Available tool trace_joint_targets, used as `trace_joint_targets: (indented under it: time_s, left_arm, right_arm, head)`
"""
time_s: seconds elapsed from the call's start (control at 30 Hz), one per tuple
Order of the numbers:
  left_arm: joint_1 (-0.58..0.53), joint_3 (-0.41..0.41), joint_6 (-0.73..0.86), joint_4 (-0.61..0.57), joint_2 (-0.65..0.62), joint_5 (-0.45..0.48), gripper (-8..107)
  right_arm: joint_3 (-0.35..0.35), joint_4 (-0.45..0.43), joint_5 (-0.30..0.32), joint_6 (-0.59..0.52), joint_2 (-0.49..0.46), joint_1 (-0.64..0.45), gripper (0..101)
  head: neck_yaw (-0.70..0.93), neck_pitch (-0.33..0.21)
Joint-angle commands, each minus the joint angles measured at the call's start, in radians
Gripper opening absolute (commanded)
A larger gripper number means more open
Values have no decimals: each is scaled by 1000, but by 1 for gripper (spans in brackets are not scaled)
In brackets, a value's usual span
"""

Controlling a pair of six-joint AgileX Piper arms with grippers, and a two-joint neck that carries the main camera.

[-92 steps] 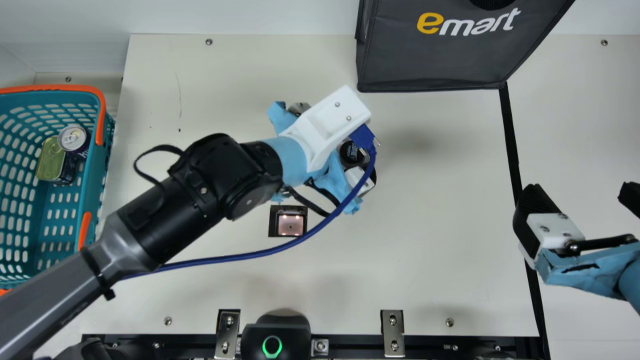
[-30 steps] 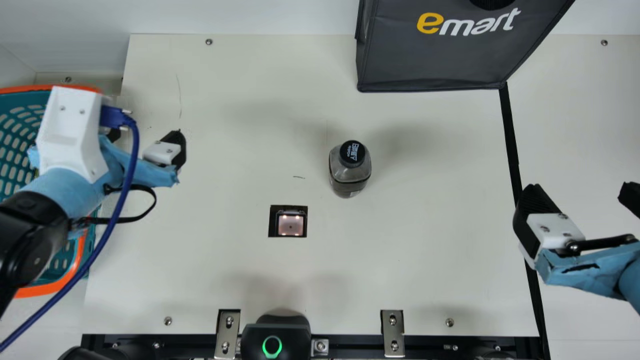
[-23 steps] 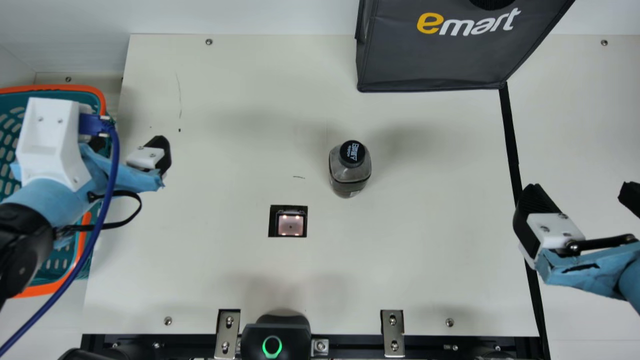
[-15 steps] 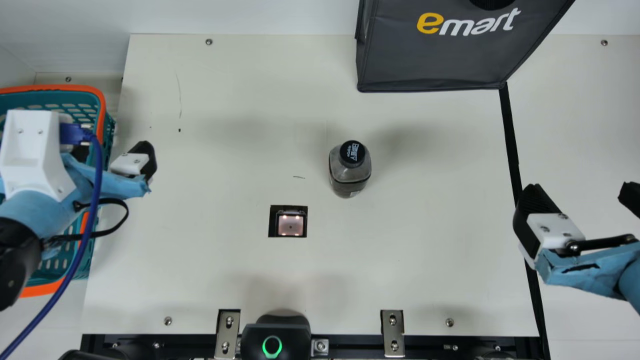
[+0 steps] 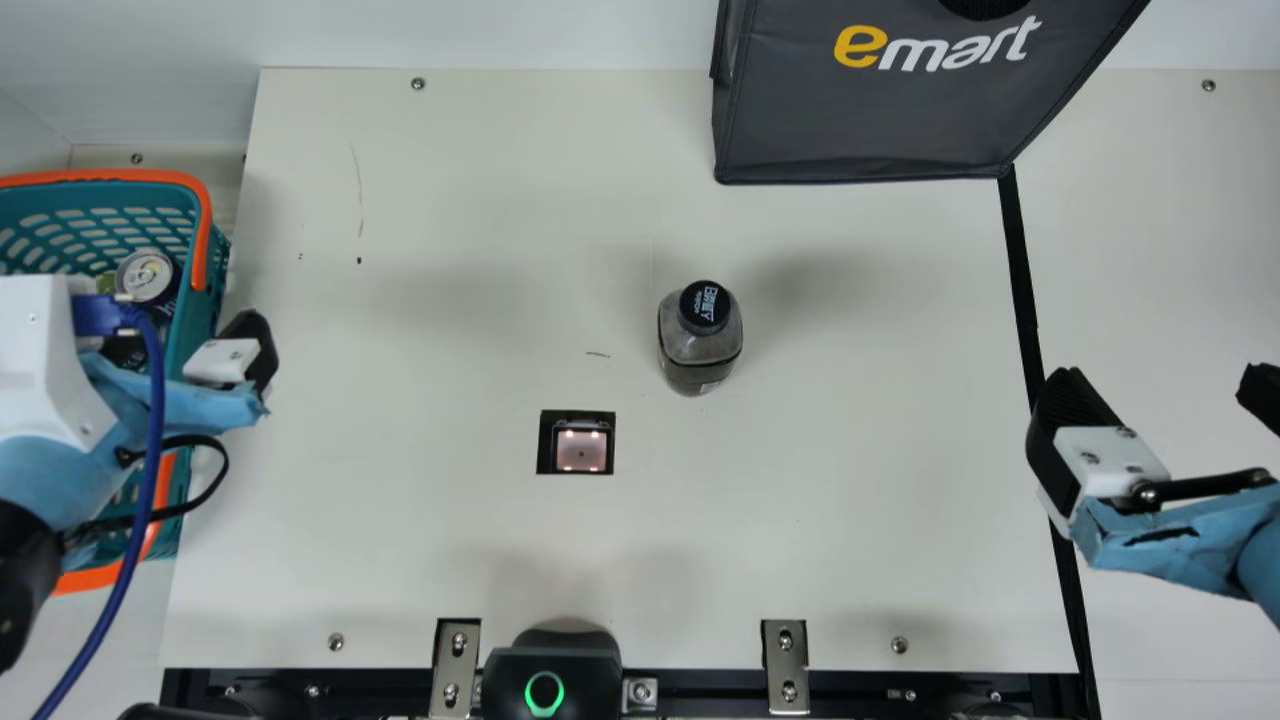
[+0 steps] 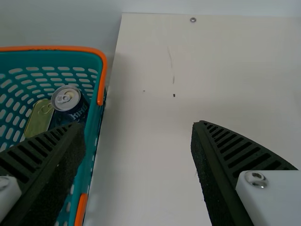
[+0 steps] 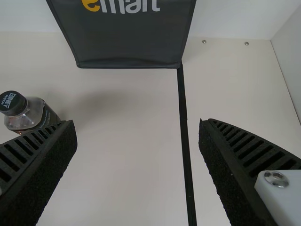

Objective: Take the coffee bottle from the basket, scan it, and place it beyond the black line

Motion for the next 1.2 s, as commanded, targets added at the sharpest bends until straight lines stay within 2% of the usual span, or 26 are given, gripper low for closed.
trace_joint_targets:
  time_s: [0.0, 0.63, 1.17]
  left_arm:
    - [12, 11, 4, -4, -12, -2, 90]
    - [163, 122, 100, -98, -155, -12, 90]
    - [255, 170, 184, -165, -244, 11, 90]
  right_arm:
    - [0, 0, 0, 0, 0, 0, 91]
    - [0, 0, 0, 0, 0, 0, 91]
    - [0, 0, 0, 0, 0, 0, 91]
  head:
    - [3, -26]
    - [3, -26]
    - [3, -26]
